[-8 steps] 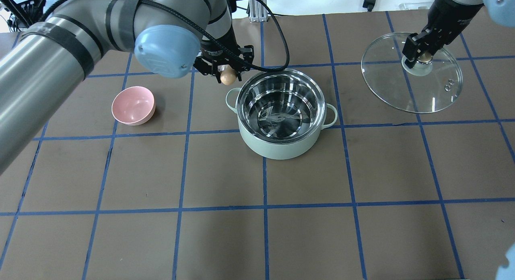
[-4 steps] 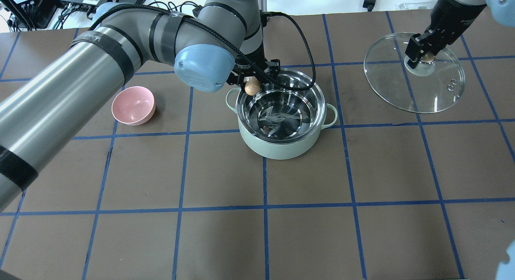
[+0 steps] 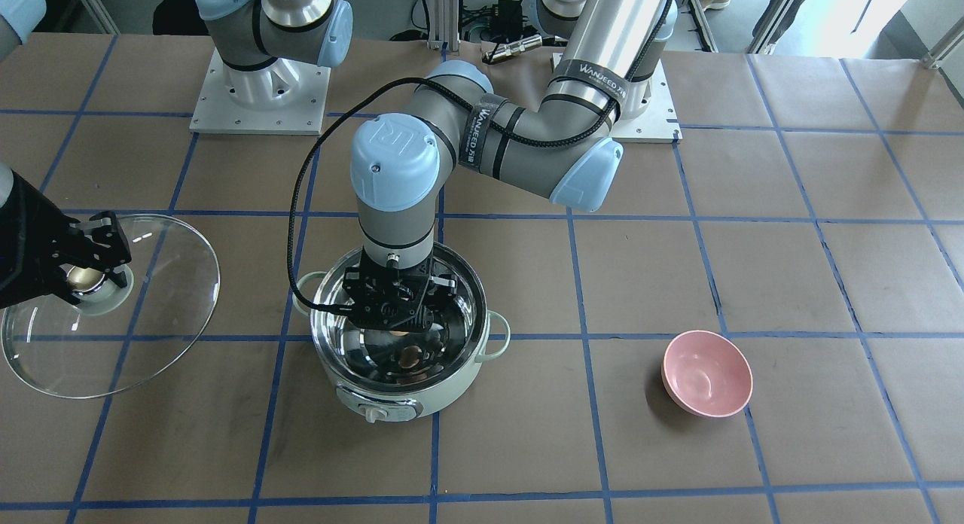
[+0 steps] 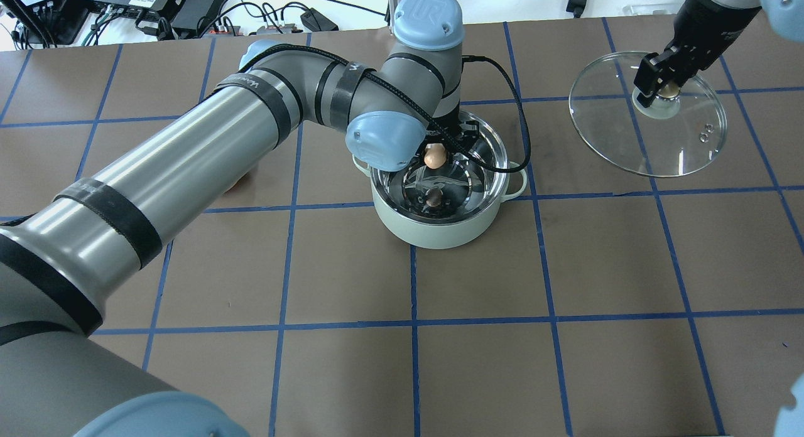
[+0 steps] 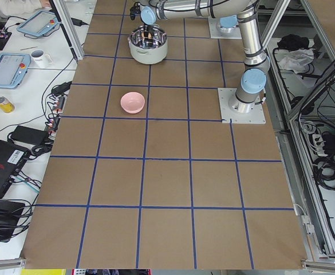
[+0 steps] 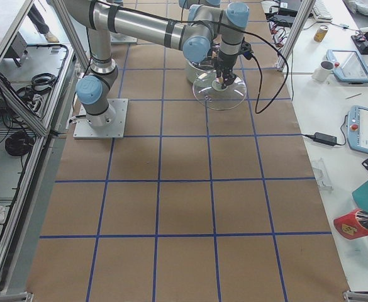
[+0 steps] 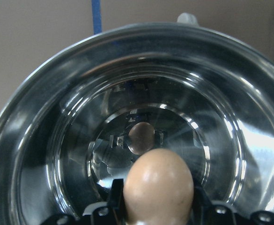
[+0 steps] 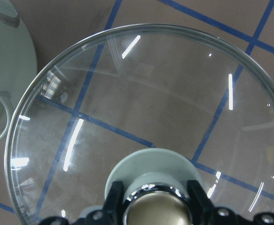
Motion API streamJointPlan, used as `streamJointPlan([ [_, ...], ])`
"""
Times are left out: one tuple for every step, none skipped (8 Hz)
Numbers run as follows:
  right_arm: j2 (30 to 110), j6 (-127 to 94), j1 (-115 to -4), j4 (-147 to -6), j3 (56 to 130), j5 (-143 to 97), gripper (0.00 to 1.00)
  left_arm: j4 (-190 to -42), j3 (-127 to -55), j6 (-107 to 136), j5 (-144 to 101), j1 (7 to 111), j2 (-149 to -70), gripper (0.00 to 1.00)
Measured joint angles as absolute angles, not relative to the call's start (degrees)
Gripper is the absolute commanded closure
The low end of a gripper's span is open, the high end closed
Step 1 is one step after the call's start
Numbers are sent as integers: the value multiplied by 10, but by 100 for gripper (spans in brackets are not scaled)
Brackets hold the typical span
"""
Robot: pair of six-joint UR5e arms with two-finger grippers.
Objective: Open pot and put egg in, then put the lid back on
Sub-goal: 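Carry the egg with the left gripper over the open pot, then lower the egg into the pot and open the left gripper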
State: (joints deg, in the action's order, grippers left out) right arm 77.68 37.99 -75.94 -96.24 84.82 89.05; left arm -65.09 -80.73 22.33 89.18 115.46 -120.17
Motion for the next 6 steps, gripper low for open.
streamJointPlan([
  [776, 379, -759, -962, 849, 893, 100, -645, -809, 225, 893, 1156, -1212, 100],
  [776, 379, -759, -962, 849, 894, 100, -643, -810, 227, 894, 1156, -1223, 100],
  [776, 379, -759, -962, 849, 894, 100, -643, -811, 227, 895, 1156, -1230, 100],
  [776, 380, -759, -962, 849, 895, 100, -643, -811, 228, 896, 1157, -1232, 100],
  [776, 380, -759, -962, 849, 896, 100, -644, -811, 228, 896, 1157, -1232, 100],
  [776, 380, -759, -962, 849, 897, 100, -644, -812, 229, 896, 1157, -1232, 89],
])
